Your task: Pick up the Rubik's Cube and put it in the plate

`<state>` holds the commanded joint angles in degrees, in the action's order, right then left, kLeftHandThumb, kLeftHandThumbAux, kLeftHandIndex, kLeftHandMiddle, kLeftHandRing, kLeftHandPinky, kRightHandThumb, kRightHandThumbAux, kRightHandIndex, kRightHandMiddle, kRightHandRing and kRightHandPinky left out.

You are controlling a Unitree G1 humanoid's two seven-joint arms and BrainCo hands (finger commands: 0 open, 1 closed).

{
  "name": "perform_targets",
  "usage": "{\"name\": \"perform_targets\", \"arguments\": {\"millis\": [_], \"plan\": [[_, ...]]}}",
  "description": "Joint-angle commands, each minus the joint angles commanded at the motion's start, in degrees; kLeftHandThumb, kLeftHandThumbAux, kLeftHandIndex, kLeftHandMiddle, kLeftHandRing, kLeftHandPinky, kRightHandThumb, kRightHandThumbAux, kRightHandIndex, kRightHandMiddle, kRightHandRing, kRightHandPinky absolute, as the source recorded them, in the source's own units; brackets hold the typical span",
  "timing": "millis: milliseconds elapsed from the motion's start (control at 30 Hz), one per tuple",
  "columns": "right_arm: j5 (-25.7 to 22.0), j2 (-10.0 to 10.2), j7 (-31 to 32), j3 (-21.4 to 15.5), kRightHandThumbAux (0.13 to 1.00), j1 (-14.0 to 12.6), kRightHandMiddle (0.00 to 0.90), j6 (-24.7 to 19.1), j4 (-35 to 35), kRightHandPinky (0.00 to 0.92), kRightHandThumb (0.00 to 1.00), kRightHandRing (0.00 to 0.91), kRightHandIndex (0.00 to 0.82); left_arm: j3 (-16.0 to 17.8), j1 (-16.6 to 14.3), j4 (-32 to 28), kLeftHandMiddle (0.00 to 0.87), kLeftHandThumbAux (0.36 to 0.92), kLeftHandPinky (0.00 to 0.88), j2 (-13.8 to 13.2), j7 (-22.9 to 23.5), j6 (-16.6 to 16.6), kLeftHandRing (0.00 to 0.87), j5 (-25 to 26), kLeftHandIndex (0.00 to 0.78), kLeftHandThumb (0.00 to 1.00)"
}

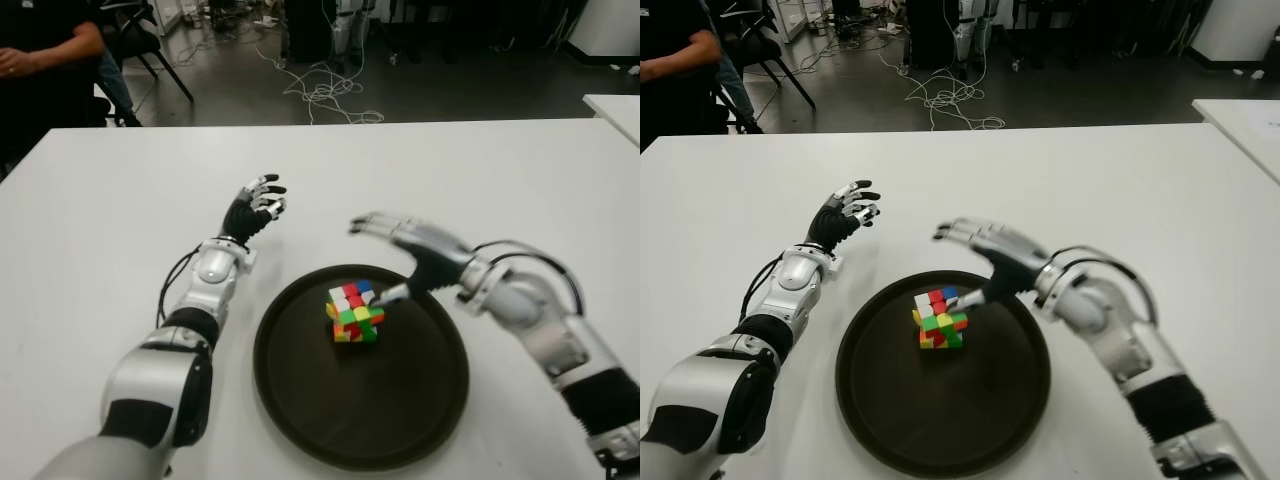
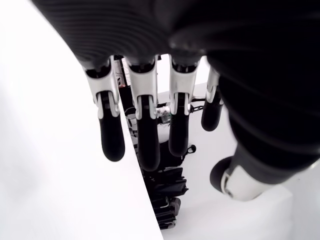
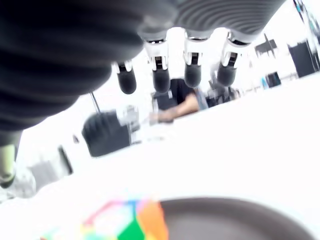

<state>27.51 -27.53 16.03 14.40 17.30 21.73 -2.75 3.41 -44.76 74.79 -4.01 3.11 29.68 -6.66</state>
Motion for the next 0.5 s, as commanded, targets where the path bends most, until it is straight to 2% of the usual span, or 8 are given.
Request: {"name": "perform_targets", "arguments": {"millis": [233,500], "plan": [[2.45,-0.33,-4.6,-1.73,0.408,-0.36,0.0,1.12,-1.65,0.0,0.0,0.0,0.0,-0.01,-0.16,0.11,0.278,0.667,0.368,-0.03,0.09,-0.24,0.326,-0.03,0.185,0.202],[4.09,-0.17,-6.0,-2.42,0.404,0.11,0.0,-2.01,-1.46,0.0,0.0,0.0,0.0,0.18,-0.14,0.19,0.278,0.678,0.381,0.03,0.29,-0.26,0.33,0.18,0.194,0.206]]}}
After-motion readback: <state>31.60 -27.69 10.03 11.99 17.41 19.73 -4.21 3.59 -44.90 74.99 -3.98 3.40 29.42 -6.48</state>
